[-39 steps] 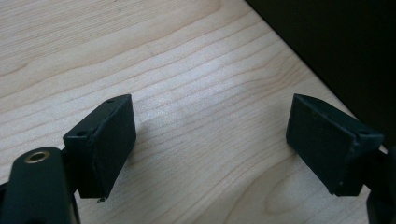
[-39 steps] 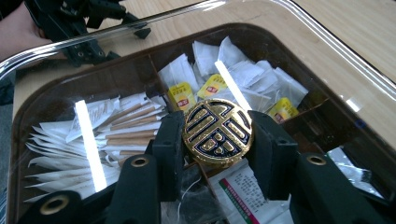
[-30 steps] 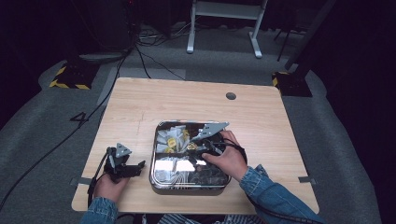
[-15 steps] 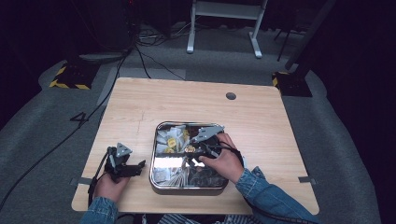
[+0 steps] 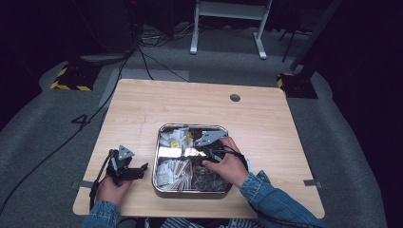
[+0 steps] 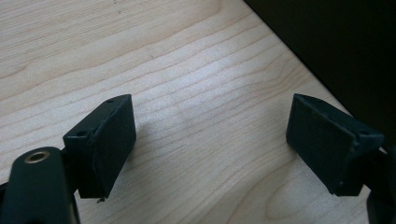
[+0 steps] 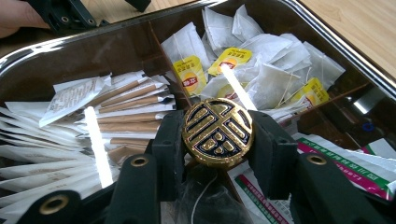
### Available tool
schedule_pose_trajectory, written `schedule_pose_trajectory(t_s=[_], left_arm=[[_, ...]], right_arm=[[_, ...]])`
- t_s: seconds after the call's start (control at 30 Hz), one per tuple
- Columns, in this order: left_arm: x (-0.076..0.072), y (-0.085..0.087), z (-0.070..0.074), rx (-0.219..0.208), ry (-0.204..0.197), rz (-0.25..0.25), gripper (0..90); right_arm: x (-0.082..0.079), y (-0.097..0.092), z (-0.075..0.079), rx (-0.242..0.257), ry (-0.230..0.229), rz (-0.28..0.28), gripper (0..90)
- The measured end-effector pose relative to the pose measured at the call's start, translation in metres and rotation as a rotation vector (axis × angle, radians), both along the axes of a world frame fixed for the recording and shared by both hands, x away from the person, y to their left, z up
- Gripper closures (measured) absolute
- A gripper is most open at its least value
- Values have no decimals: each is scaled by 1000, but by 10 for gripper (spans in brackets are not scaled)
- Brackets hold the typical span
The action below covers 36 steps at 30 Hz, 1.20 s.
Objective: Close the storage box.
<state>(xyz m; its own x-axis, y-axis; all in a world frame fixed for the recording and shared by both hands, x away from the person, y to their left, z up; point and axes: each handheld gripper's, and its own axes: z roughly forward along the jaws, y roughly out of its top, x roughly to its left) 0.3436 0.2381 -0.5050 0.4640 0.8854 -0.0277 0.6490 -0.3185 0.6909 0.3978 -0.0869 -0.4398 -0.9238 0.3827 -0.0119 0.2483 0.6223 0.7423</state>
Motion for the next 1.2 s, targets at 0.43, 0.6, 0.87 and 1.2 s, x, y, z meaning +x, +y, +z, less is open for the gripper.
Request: schedule_pose_trajectory(t_s=[0.43, 0.6, 0.87, 1.2], left_arm=[[0, 0, 0, -1, 0, 0, 163], [0, 0, 0, 0, 0, 1, 164], [-6, 5, 0, 0, -2, -10, 166], [-5, 5, 0, -6, -1, -9, 164]], right_arm=[[5, -4, 9, 83, 18, -5, 452], [7, -13, 21, 116, 11, -13, 438], [9, -41, 45, 153, -21, -46, 429], [13, -84, 58, 177, -40, -127, 423]])
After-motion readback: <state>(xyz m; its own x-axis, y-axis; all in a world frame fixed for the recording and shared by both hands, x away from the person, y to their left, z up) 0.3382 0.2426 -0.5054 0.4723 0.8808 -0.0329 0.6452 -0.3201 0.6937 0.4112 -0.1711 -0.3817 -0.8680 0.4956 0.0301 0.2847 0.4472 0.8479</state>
